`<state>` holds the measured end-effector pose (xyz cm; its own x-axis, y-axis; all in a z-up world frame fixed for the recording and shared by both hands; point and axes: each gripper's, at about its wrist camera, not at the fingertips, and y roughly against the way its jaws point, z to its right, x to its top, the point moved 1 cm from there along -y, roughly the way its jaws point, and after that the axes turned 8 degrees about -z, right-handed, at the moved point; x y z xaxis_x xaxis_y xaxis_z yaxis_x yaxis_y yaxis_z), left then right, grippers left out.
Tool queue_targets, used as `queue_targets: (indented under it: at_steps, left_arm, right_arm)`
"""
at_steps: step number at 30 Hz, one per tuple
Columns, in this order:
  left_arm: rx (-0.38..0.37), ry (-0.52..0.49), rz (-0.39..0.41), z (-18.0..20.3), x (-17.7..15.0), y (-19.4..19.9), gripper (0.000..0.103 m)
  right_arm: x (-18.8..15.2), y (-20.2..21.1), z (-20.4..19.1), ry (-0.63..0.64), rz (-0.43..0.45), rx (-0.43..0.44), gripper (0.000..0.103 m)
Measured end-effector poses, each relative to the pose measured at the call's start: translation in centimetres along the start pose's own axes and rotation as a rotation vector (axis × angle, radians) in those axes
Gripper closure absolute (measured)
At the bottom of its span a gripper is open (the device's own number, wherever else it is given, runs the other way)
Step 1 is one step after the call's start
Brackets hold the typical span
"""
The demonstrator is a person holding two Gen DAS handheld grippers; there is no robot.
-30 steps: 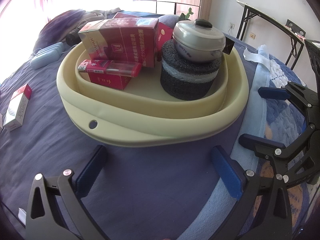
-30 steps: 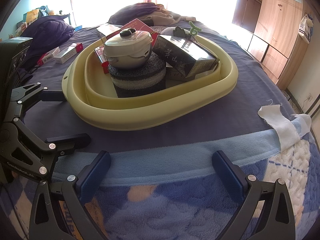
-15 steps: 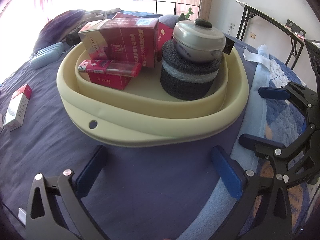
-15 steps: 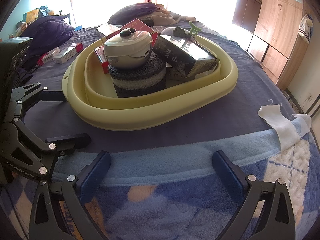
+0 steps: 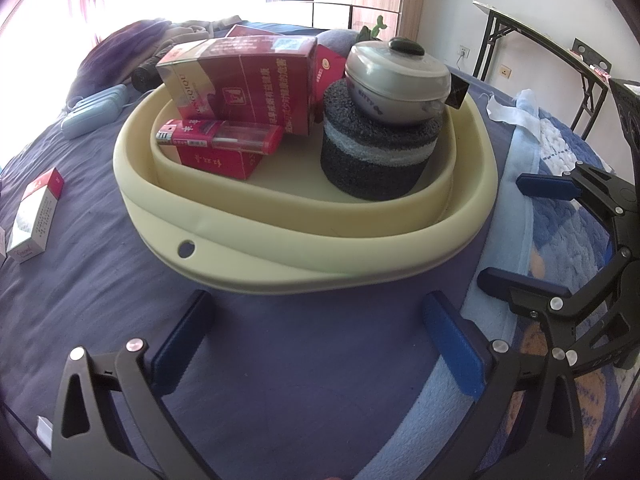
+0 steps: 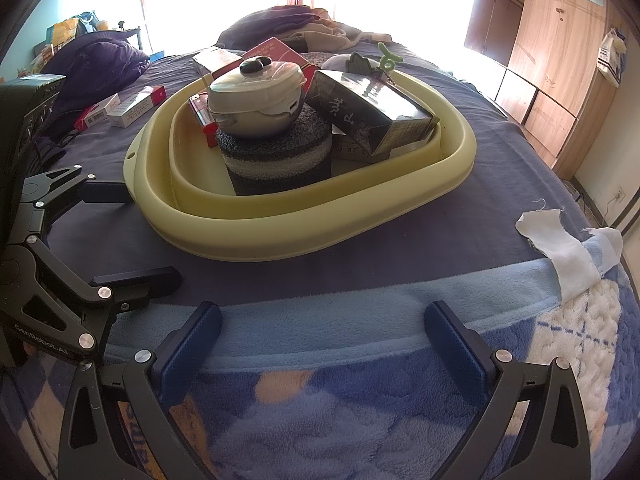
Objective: Organize rigid objects
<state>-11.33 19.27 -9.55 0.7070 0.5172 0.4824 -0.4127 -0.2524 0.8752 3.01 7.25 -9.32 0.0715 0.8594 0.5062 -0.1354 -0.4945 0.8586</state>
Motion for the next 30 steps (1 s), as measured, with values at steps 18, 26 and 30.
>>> queue_targets:
  at_steps: [18, 26, 30]
  left_arm:
    - [0.000, 0.000, 0.000, 0.01, 0.03, -0.01, 0.000]
    - [0.000, 0.000, 0.000, 0.00, 0.02, -0.01, 0.000]
    - [0.000, 0.000, 0.000, -0.01, 0.00, 0.00, 0.000]
  right_arm:
    - [0.00, 0.00, 0.00, 0.000, 0.000, 0.000, 0.000]
    - [0.03, 0.04, -0.05, 0.000, 0.000, 0.000, 0.000]
    - [0.05, 0.07, -0.08, 0.000, 0.000, 0.000, 0.000]
